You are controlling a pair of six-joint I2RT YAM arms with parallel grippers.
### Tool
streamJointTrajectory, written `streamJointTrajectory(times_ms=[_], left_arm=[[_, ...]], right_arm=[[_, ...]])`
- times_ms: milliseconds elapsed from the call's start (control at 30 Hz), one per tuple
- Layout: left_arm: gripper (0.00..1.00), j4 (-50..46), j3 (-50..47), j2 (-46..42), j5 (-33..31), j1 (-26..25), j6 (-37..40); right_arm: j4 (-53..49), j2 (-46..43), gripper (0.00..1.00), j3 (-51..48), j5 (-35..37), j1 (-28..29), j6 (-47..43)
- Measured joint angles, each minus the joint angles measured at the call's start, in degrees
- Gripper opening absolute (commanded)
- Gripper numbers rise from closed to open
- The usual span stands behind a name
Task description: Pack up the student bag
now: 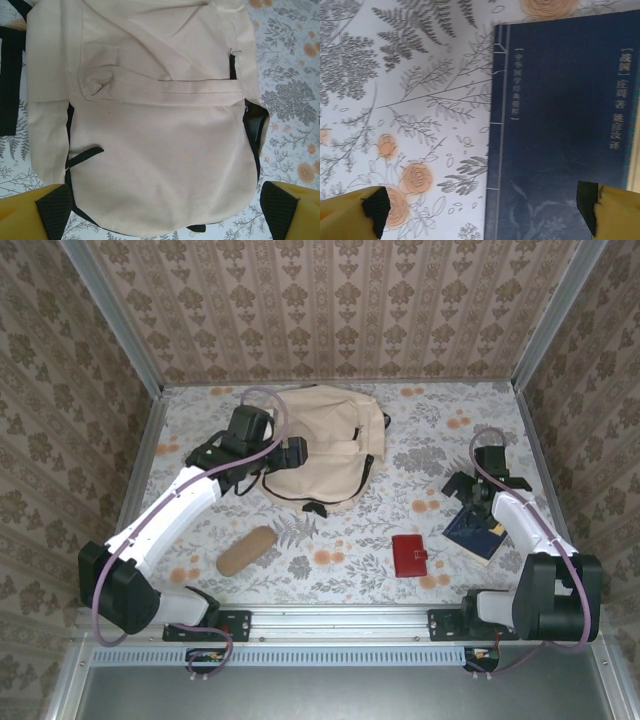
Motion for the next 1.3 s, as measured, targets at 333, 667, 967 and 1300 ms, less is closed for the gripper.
streamJointTrajectory(times_ms=[333, 667, 967, 1300], left_arm=[[1.0, -0.5, 0.0, -0.4, 3.9, 0.3, 1.0], [1.0, -0.3, 0.0, 0.4, 8.0, 0.3, 1.0], [1.0, 0.8, 0.4, 5.5, 10.1, -3.0, 0.9], [0.92, 0.9, 6.5, 16.6, 11.8, -9.9, -0.6]], right_arm=[[1.1, 8.9, 0.99, 0.0, -1.0, -0.2, -0.1], [4.3, 16.5, 0.96, 5.1, -6.2, 1.8, -0.4], [8.5, 25.5, 0.94, 14.6, -13.8, 12.3, -0.9], [9.4, 26.9, 0.92, 17.4, -20.4, 19.7, -2.1]])
